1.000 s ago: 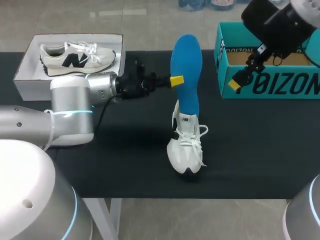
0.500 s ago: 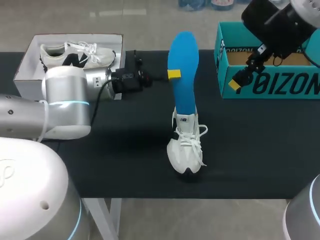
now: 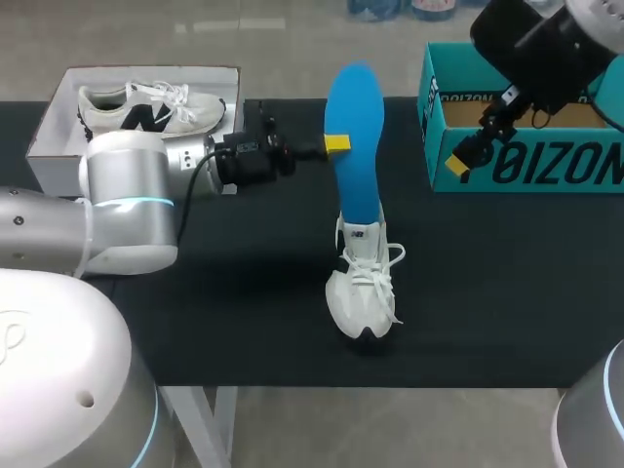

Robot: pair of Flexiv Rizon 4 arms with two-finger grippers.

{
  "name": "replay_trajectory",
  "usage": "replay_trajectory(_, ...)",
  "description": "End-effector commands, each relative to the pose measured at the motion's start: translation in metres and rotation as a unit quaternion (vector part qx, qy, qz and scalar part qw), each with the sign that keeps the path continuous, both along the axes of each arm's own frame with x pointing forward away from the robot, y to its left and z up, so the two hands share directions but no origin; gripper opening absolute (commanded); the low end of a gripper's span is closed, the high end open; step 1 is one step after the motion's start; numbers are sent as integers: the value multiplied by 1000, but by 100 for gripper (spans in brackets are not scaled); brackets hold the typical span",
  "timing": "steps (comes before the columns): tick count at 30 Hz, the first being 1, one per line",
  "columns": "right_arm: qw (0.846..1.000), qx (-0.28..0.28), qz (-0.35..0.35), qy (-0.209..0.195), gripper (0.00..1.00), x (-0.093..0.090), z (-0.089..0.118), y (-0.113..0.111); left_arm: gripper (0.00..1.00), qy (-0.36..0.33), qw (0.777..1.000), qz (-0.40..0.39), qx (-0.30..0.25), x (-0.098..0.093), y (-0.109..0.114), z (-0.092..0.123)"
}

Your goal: Take the shoe out of the shoebox, open the shoe tongue, remove and reinsert the insole, then place the shoe into the shoebox

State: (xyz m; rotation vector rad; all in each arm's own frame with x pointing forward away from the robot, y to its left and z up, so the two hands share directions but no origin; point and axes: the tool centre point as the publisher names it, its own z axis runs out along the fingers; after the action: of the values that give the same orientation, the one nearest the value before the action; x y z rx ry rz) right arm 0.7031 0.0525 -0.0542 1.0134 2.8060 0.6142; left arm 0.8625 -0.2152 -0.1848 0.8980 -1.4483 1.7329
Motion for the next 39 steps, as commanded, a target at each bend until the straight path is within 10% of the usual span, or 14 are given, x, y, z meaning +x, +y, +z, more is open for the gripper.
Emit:
replay_trajectory(1,1000,-1,0,2,100,2,0,1,0,11,1000,2,10,9,-1,1)
replay_trajectory(19,1000,5,-23,-4,100,-3,11,4,0,7,1000,8,16,13,-2,1)
replay_trajectory(29,999,5,10,-38,100,-36,23,53,0,7,1000,8,16,13,-2,1)
replay_trajectory(39,999,-2,4,-40,100,-32,22,63,0,7,1000,8,16,13,-2,1)
